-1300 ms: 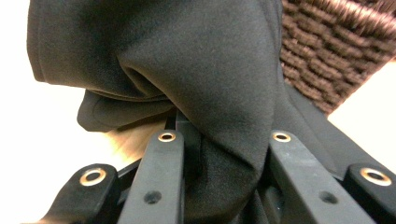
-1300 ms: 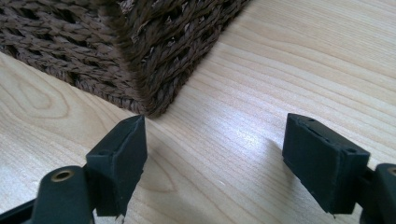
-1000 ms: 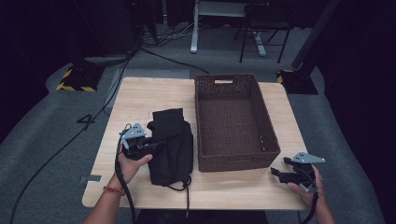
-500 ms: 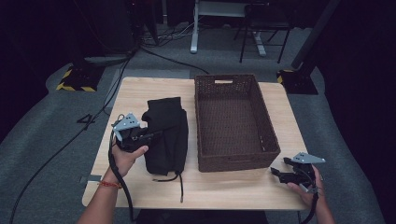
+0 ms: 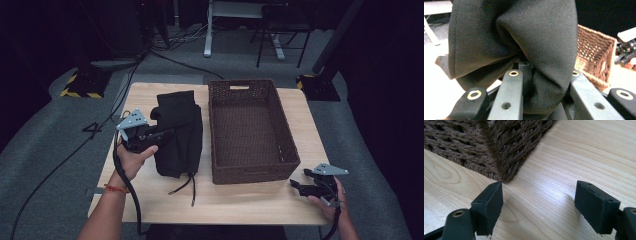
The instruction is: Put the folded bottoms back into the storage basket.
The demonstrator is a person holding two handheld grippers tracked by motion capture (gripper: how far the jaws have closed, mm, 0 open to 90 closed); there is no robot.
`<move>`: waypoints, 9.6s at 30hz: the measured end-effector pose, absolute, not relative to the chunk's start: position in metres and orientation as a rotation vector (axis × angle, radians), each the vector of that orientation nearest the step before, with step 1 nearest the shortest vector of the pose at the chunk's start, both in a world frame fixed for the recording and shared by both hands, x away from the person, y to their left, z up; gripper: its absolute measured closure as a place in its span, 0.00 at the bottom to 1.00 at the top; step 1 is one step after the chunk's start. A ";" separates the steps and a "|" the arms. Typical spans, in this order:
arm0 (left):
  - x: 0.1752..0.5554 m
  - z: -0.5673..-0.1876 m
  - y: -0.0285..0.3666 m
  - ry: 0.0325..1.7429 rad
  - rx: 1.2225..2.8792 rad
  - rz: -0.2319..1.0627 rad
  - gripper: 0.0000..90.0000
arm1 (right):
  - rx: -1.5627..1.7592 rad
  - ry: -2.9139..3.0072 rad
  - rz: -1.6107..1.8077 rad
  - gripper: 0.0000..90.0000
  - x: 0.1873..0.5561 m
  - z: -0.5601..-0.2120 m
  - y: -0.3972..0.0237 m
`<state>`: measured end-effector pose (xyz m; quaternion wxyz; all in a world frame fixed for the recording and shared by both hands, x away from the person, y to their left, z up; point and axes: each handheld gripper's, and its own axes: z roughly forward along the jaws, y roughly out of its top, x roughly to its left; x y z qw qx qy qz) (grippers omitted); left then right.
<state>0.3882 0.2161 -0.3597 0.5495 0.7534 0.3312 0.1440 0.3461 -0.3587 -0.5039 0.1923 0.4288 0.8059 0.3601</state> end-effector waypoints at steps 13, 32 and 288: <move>0.396 -0.318 0.218 0.752 1.726 0.370 0.86 | 1.204 2.261 1.011 0.27 0.346 -0.504 -0.359; 0.404 -0.272 0.203 0.688 1.701 0.386 0.86 | 1.206 2.261 1.012 0.27 0.346 -0.504 -0.359; 0.326 -0.505 0.262 1.103 2.151 0.428 0.18 | 1.178 2.278 1.018 0.27 0.343 -0.504 -0.358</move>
